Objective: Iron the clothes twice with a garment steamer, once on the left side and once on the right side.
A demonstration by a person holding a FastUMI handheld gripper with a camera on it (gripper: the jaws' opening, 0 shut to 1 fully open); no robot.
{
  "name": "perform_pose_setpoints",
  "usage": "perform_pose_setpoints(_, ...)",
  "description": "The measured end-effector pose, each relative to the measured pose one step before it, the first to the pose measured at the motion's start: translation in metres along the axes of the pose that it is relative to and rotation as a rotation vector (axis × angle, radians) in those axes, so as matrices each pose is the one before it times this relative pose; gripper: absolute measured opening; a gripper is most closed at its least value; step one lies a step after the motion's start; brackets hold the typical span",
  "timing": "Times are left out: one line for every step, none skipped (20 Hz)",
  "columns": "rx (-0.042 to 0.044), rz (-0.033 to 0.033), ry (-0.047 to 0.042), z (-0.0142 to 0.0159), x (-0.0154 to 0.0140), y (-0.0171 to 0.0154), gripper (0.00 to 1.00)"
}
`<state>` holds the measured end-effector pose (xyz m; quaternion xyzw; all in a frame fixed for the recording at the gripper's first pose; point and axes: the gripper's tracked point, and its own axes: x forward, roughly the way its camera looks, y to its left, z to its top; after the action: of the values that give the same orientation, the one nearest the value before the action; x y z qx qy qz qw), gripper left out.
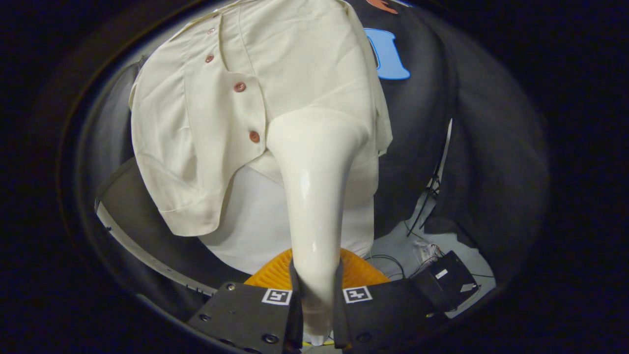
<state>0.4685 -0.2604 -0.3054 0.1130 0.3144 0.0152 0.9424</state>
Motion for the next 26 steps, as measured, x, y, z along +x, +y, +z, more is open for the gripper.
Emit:
perform_pose_setpoints(-0.00324,0.00293,-0.00876,-0.00325,-0.00882,0.00396,0.24)
perform_pose_setpoints(-0.00781,0.00064,-0.00596,-0.00211,-0.00815,0.00446,0.24)
perform_pose_setpoints(-0.00599,-0.00115,-0.01180,0.00025,-0.00869,0.00326,0.24)
perform_pose_setpoints(-0.00228,-0.00075,-0.01173,0.00078,-0.00789,0.00299,0.24)
perform_pose_setpoints(-0.00149,-0.00557,-0.00917,0.00004,-0.01031,0.00335,0.24)
perform_pose_setpoints(0.00517,-0.00538,-0.01840,0.00369,-0.01128,0.00258,0.24)
perform_pose_setpoints(0.01720,0.00158,-0.01627,0.00456,-0.01302,0.00415,0.24)
perform_pose_setpoints(0.01948,-0.00018,-0.03088,0.00801,-0.01007,0.00488,0.24)
perform_pose_setpoints(0.01433,-0.00310,-0.01422,0.00636,-0.01147,0.00677,0.24)
perform_pose_setpoints(0.00525,-0.00678,-0.01527,0.00443,-0.01271,0.00753,0.24)
perform_pose_setpoints(-0.00260,-0.00430,-0.02266,0.00608,-0.01287,0.00978,0.24)
perform_pose_setpoints(-0.00418,-0.00421,-0.02018,0.00754,-0.01478,0.01174,0.24)
perform_pose_setpoints(-0.00756,-0.00762,-0.02046,0.00697,-0.01505,0.01238,0.24)
perform_pose_setpoints(-0.00617,-0.01187,-0.01271,0.00350,-0.01721,0.01310,0.24)
perform_pose_setpoints(-0.00185,-0.00842,-0.01566,0.00343,-0.01638,0.01196,0.24)
perform_pose_setpoints(0.00233,-0.00477,-0.01670,0.00436,-0.01527,0.01497,0.24)
perform_pose_setpoints(-0.00072,-0.00686,-0.01139,0.00547,-0.01250,0.01698,0.24)
perform_pose_setpoints(-0.00683,-0.00711,-0.00930,0.00449,-0.01314,0.01696,0.24)
perform_pose_setpoints(-0.00790,-0.00799,-0.01700,0.00555,-0.01293,0.01801,0.24)
perform_pose_setpoints(-0.00736,-0.00080,-0.01185,0.00509,-0.01251,0.02023,0.24)
perform_pose_setpoints(-0.00250,-0.00068,-0.01841,0.00703,-0.01765,0.01998,0.24)
perform_pose_setpoints(-0.00428,0.00108,-0.01051,0.00301,-0.01421,0.02134,0.24)
perform_pose_setpoints(0.00088,0.00330,-0.01319,0.00206,-0.01417,0.02199,0.24)
perform_pose_setpoints(-0.01048,0.00765,-0.00168,0.00100,-0.01187,0.02060,0.24)
perform_pose_setpoints(-0.01177,0.01024,0.00315,-0.00064,-0.01242,0.01905,0.23)
perform_pose_setpoints(-0.00644,0.01811,0.00060,0.00078,-0.01222,0.01826,0.23)
